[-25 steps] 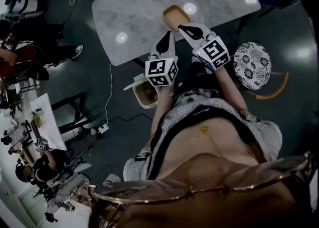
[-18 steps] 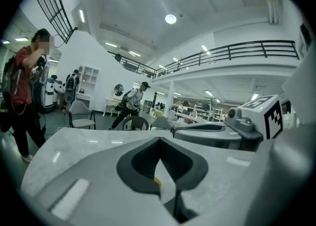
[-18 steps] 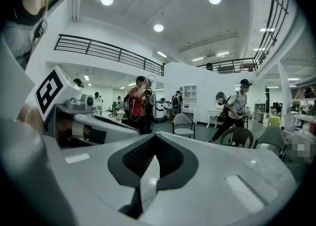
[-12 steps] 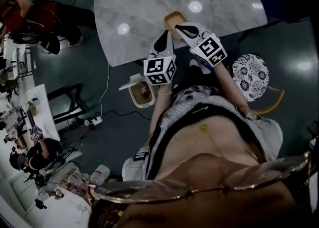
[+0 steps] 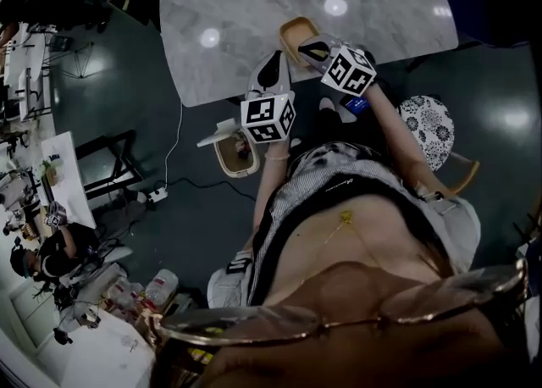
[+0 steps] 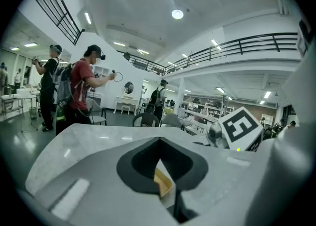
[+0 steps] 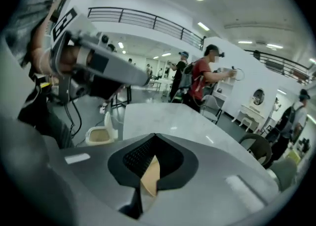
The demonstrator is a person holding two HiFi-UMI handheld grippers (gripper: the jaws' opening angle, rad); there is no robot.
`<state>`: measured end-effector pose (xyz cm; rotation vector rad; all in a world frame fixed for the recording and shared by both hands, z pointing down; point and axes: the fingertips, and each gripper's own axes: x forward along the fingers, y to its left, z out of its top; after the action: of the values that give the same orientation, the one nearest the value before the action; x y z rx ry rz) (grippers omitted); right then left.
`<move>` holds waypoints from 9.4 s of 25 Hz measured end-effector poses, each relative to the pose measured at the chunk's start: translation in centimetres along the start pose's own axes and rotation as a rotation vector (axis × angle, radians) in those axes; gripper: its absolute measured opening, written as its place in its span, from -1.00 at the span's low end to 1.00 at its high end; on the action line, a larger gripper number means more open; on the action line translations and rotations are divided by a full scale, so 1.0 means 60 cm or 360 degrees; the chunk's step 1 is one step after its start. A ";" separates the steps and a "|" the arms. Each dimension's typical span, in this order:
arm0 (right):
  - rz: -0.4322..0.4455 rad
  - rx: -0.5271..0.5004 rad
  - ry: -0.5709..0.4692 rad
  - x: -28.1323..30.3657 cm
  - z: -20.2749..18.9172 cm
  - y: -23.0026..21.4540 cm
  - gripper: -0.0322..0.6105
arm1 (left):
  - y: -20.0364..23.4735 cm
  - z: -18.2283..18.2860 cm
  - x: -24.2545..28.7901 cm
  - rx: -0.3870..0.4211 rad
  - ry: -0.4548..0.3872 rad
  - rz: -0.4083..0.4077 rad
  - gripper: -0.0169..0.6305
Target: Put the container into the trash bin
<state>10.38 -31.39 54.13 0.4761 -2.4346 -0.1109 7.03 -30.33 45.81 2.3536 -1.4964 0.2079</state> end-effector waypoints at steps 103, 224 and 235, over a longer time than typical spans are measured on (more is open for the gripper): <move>0.1059 -0.0625 0.0059 0.098 0.263 0.519 -0.79 | 0.256 -0.129 -0.569 -0.0186 -0.0201 0.0561 -0.95; 0.0683 0.0117 -0.0778 0.070 0.437 0.612 -0.82 | 0.239 -0.133 -0.689 -0.0253 -0.0253 0.0558 -0.95; 0.0696 0.0102 -0.0750 0.078 0.434 0.615 -0.82 | 0.241 -0.135 -0.680 -0.0240 -0.0238 0.0540 -0.95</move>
<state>-20.43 0.24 43.61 -0.0803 -2.9498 0.0489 -23.21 1.67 44.04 2.0253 -1.9074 -0.0005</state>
